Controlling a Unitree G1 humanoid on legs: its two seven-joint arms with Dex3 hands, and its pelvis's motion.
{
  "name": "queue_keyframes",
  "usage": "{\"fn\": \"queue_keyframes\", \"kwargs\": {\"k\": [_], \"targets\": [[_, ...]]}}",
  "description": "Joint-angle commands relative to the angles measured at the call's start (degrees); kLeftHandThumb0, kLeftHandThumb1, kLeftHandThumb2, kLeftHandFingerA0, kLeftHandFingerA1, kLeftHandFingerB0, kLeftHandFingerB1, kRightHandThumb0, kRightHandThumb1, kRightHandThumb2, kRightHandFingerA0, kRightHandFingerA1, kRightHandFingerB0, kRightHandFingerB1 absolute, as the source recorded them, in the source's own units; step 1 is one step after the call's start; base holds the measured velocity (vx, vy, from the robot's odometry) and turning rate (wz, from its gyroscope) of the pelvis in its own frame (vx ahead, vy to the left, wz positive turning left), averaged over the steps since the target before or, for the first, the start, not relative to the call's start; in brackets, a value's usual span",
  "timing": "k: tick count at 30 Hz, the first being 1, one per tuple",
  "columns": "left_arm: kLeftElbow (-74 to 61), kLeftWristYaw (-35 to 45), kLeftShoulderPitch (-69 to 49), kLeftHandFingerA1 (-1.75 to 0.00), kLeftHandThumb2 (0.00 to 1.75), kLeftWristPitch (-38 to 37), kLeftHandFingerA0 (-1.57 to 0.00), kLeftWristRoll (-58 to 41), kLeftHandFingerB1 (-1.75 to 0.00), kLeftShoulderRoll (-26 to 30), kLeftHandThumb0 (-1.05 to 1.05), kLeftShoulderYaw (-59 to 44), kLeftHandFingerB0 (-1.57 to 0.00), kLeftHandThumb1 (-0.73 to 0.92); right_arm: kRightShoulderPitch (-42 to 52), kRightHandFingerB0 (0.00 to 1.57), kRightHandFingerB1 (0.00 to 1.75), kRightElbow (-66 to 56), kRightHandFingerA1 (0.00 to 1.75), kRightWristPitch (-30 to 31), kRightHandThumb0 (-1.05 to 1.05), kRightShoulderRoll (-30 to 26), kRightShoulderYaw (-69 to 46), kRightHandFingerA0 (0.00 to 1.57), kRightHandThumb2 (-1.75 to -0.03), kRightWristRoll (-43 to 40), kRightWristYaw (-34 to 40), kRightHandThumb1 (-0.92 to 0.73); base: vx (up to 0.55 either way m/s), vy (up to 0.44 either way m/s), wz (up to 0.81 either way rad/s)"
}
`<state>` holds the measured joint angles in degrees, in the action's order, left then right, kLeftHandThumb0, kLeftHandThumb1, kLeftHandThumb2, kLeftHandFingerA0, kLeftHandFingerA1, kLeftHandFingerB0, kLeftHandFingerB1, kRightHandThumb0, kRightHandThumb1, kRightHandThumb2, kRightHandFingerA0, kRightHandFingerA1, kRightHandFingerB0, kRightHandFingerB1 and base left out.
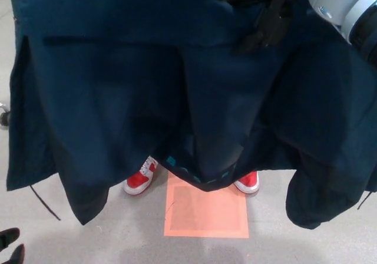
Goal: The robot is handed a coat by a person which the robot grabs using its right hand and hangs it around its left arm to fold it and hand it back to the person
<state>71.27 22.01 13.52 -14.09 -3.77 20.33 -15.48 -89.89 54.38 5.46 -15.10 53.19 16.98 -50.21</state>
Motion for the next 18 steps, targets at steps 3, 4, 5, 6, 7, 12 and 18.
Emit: {"fn": "queue_keyframes", "kwargs": {"k": [3,4,5,6,7,12,18], "targets": [[-0.67,2.50,-1.14,-0.48,1.12,-3.82,0.00,-2.35,-0.48,0.67,-0.37,-1.65,-0.01,0.56,4.30,0.74,0.99,2.70,1.30,-12.43,-0.35,-6.01,6.03,0.79,-0.63,23.95,54.80,-0.77,0.00,0.000,0.00],[-0.74,2.43,-1.23,-0.48,1.12,-4.04,0.00,-2.39,-0.48,0.59,-0.37,-1.70,0.00,0.55,3.45,0.76,1.05,3.31,1.32,-11.99,-0.37,-6.14,7.58,0.84,-0.66,25.54,56.37,-0.76,0.00,0.000,0.00],[-0.85,2.28,-1.26,-0.48,1.13,-4.06,0.00,-2.57,-0.48,0.44,-0.36,-1.86,0.00,0.57,2.48,0.82,0.92,4.18,1.21,-11.44,-0.33,-6.25,9.20,0.85,-0.62,27.30,59.35,-0.73,0.00,0.000,0.00],[-0.91,2.27,-1.22,-0.48,1.13,-3.72,0.00,-2.68,-0.48,0.40,-0.36,-1.94,0.00,0.57,2.35,0.82,0.92,4.57,1.21,-11.68,-0.33,-6.29,9.14,0.85,-0.62,27.35,61.07,-0.73,0.00,0.000,0.00],[-1.06,2.39,-1.33,-0.36,0.68,-4.19,-0.21,-2.46,-0.34,0.40,-0.70,-1.71,-0.17,0.92,2.18,0.83,0.83,5.10,1.05,-12.63,-0.32,-6.44,8.26,0.89,-0.61,26.79,63.97,-0.70,0.00,0.000,0.00],[-2.11,2.42,-1.54,-0.36,0.66,-5.89,-0.25,-3.15,-0.31,-0.94,-0.69,-2.10,-0.18,0.89,-0.23,0.83,0.86,6.09,1.32,-14.70,-0.31,-6.18,4.21,0.86,-0.59,24.29,72.72,-0.56,0.00,0.000,0.00],[-5.35,9.30,-0.96,-0.38,0.65,-3.98,-0.32,-7.93,-0.33,-2.42,-0.65,-4.70,-0.27,0.83,-2.30,0.85,0.83,6.53,1.37,-16.59,-0.32,-5.64,1.60,0.83,-0.61,22.30,76.26,-0.60,0.00,0.000,0.00]]}}
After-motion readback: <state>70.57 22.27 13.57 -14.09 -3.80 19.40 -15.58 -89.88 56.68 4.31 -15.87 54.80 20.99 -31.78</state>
